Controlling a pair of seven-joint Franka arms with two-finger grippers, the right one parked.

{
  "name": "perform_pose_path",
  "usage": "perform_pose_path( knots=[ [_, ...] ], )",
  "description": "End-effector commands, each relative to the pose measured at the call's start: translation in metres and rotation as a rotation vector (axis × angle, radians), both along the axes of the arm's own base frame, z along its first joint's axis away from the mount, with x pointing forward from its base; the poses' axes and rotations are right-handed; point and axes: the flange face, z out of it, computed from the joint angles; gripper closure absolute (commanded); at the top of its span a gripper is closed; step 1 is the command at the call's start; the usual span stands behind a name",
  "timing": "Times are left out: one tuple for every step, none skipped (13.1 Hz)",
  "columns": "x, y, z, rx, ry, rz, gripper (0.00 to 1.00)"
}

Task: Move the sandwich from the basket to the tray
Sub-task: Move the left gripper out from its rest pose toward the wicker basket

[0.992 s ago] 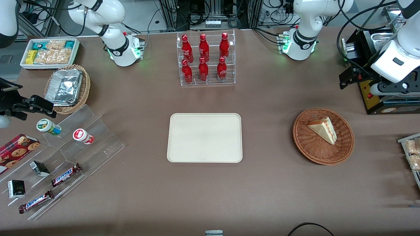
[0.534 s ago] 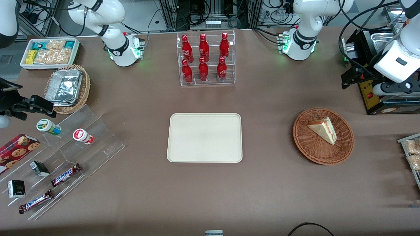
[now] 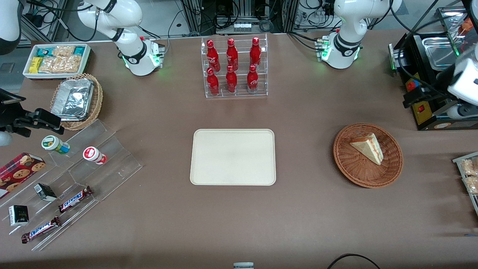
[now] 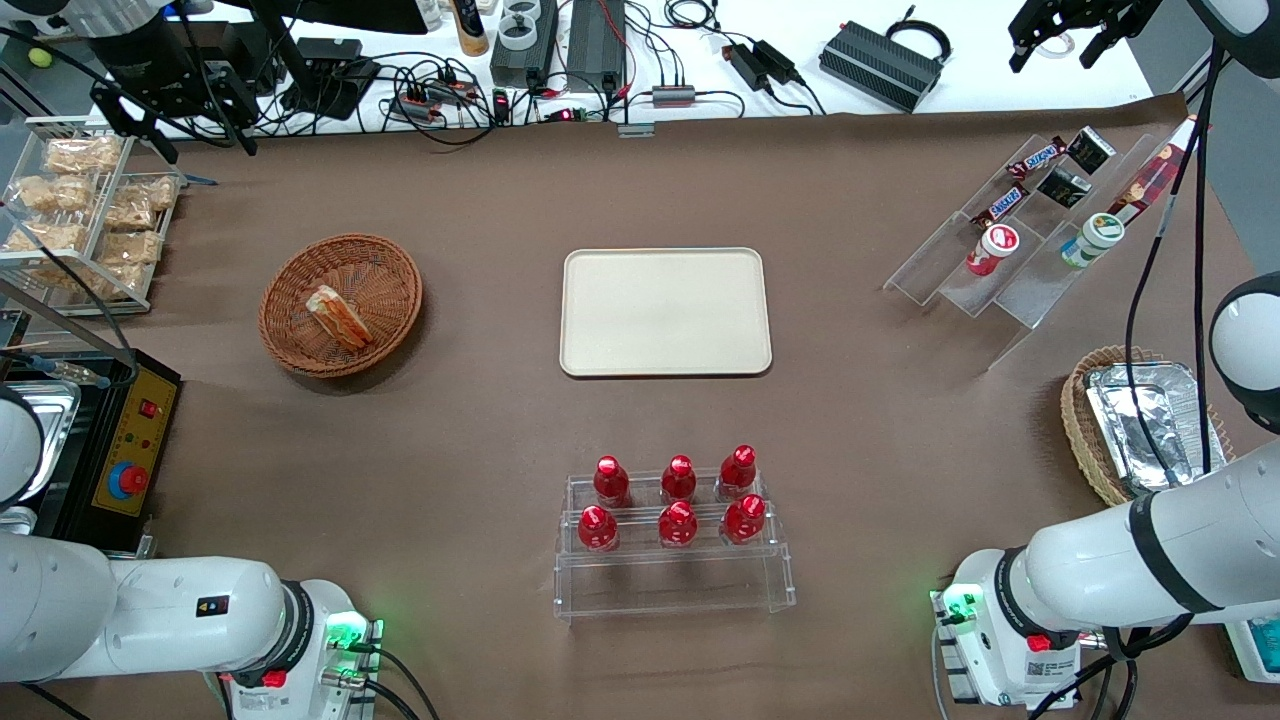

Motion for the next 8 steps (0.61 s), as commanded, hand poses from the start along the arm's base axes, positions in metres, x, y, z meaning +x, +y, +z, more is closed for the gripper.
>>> perform_pose_path(
  knots=[
    [0.001,0.019,-0.041,0.020,0.013,0.068,0.00],
    [0.001,0.023,-0.058,0.023,0.017,0.100,0.00],
    [0.002,0.024,-0.072,0.027,0.008,0.137,0.00],
    [0.003,0.024,-0.088,0.032,0.006,0.179,0.00],
    [0.005,0.026,-0.110,0.036,0.017,0.231,0.00],
    [0.008,0.029,-0.126,0.031,0.008,0.268,0.00],
    [0.006,0.029,-0.149,0.030,0.003,0.305,0.00],
    [0.003,0.033,-0.167,0.027,-0.019,0.335,0.00]
  ],
)
